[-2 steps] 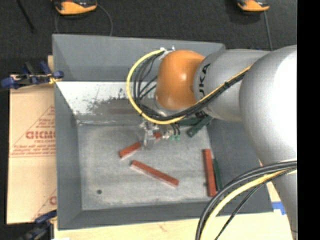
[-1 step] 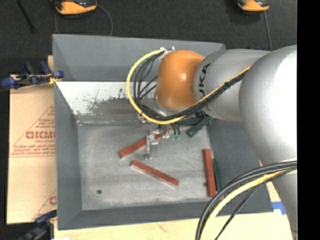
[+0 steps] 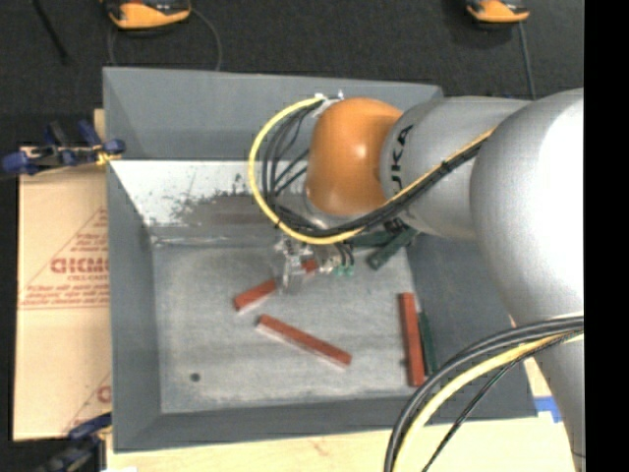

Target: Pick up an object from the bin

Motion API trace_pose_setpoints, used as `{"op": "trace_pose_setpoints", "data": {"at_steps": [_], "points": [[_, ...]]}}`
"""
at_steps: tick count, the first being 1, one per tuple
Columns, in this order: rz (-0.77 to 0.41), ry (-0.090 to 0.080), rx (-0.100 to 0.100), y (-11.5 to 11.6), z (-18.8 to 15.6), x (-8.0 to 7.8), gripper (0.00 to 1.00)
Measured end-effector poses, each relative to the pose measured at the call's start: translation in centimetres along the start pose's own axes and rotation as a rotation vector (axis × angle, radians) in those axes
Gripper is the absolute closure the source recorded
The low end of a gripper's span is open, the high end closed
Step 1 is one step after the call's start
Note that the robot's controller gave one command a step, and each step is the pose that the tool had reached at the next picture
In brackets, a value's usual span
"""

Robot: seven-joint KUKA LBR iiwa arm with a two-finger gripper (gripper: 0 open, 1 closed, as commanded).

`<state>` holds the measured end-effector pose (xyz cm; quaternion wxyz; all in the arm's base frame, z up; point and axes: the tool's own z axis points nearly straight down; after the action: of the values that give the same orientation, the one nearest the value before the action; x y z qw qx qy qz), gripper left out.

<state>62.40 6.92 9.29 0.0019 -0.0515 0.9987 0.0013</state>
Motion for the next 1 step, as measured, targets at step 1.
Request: {"op": "trace_pose_setpoints", "data": {"at_steps": [1], "points": [[0.0,0.0,0.0,0.0,0.0,0.0,0.0]]}}
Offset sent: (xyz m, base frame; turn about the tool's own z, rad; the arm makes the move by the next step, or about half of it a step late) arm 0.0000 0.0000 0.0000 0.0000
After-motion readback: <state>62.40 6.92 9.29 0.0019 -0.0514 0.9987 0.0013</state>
